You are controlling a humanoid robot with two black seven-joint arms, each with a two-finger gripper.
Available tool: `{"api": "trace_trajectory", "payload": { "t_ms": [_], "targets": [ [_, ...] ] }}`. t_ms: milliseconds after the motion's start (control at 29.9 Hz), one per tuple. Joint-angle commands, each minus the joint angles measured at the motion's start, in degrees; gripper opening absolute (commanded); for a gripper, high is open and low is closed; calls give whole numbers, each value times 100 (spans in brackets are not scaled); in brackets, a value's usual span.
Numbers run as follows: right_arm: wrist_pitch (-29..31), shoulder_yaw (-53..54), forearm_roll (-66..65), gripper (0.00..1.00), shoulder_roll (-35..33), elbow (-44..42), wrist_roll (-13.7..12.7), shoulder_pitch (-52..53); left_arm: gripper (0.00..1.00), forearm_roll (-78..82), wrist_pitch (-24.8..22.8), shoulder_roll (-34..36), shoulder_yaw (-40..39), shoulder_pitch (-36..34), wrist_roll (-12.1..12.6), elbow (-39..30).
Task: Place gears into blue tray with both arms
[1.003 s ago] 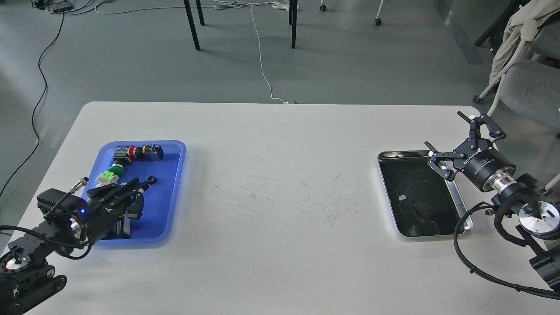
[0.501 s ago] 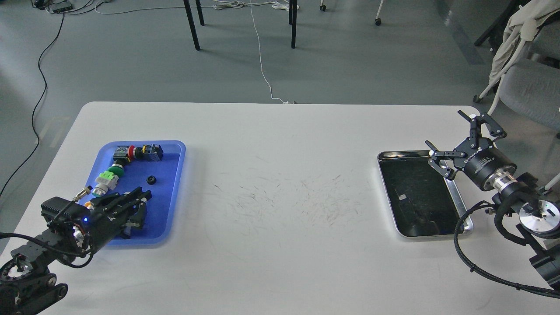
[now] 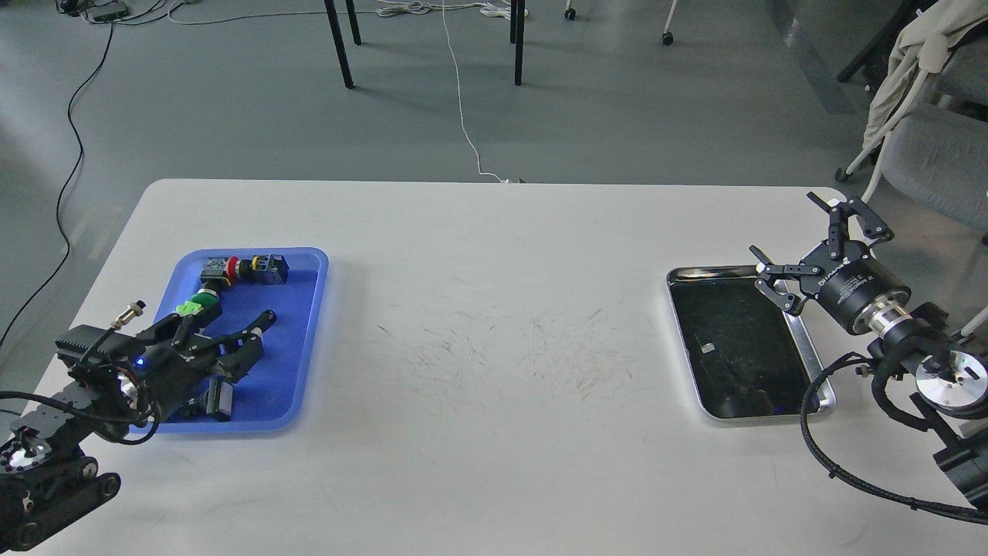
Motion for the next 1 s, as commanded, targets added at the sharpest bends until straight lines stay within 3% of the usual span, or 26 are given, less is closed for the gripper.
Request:
{"api": "trace_trajectory", "payload": {
  "t_ms": [0,100,167,267,368,468,568,769,836,969],
  "targets": [
    [0,-25,0,97,0,13,-1,138,98,-1129,0,-67,-93,-456,9,-97],
    [0,-191,9,97,-35,39,-1,234,98,-2858,0,-443,-102,-930,18,-36],
    [0,-192,9,97,-70,39,-1,305,98,-4053,-302,-681,-111,-1291,35,0],
    [0,-165,9,97,-97,39,-1,401,98,-5856,-1214,-910,-120,-1739,79,271],
    [0,-148,9,98,-97,30,8,454,98,-7290,-2278,-1445,-172,-2091,88,1043],
    [0,-139,9,99,-97,30,8,525,98,-7978,-3437,-1964,-251,-2206,80,1826],
    [0,71,18,99,-106,30,16,516,98,-7997,-4160,-2360,-348,-2171,1,2092],
    [0,432,18,99,-88,39,43,454,98,-8076,-4355,-2607,-953,-2084,-166,2162],
    [0,432,18,99,-88,39,43,463,98,-8076,-4653,-2607,-1217,-1996,-254,2136],
    [0,380,18,99,-44,65,43,489,98,-8076,-4769,-2651,-1412,-1952,-228,2171]
  ]
}}
